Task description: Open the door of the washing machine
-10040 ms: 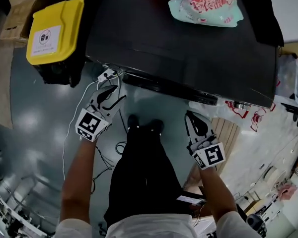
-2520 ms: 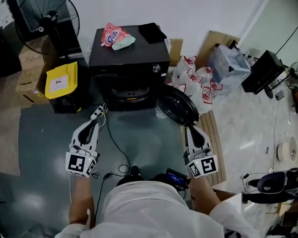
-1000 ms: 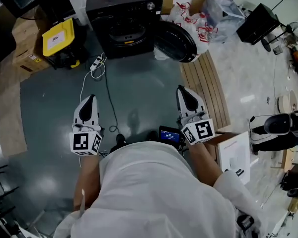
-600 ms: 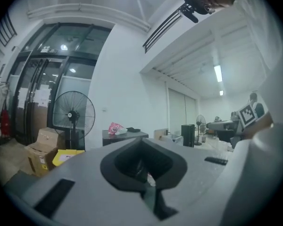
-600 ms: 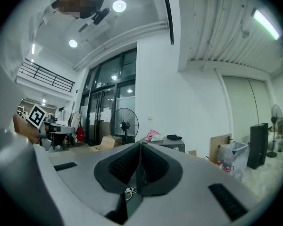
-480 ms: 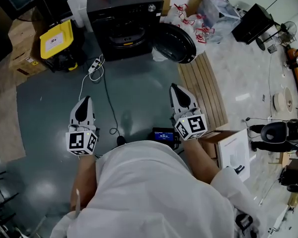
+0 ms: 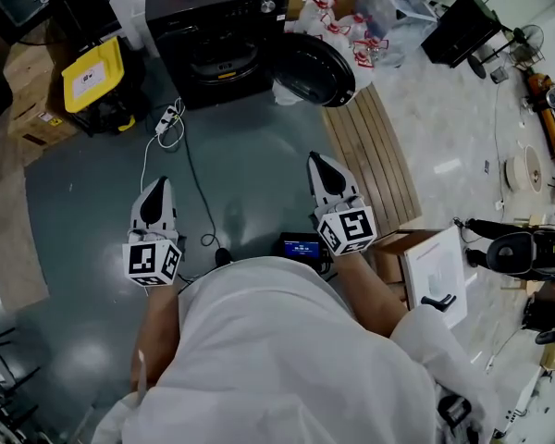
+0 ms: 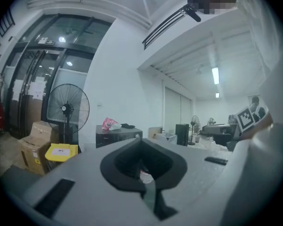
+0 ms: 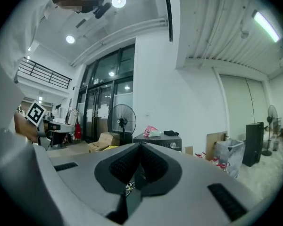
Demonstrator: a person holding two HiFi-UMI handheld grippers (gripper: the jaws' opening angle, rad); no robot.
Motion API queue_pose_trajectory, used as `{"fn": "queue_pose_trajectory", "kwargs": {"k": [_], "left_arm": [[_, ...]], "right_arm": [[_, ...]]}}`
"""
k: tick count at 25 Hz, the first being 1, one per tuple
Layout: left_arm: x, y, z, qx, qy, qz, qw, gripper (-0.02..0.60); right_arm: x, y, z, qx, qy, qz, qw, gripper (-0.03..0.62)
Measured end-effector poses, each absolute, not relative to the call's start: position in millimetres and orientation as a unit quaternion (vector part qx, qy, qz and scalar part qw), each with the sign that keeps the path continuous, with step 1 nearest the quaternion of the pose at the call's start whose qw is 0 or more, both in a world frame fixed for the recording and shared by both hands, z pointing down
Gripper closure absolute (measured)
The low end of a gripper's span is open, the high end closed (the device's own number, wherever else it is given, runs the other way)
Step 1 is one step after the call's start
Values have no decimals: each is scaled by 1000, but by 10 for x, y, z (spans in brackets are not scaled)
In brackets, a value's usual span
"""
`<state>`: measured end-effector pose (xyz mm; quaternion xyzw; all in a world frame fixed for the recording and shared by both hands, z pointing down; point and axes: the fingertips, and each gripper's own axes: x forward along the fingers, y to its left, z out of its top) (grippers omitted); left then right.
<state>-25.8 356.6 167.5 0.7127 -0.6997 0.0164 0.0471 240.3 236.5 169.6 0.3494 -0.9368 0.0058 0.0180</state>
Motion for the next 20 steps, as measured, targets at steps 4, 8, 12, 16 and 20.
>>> {"fn": "queue_pose_trajectory", "kwargs": {"k": [4,8,12,16,20], "left_arm": [[-207,3567,1659,715,-697,16,46,574],[-146,3536,1649,719,-693,17,47,574],[-51,3494,1682,720,-691,20,49,574],[82,3452,1720,719,-692,22,55,574],[226,3395,1744,718,-693,18,59,574]], "right_arm": [[2458,2391,1720,354,-935,11,17,563],[2490,2396,1747,354,-935,14,18,563],[2593,2357,1740,357,-934,12,15,563],[2756,2326,1736,361,-932,12,15,563],[2940,2276,1755,364,-931,14,14,563]]}}
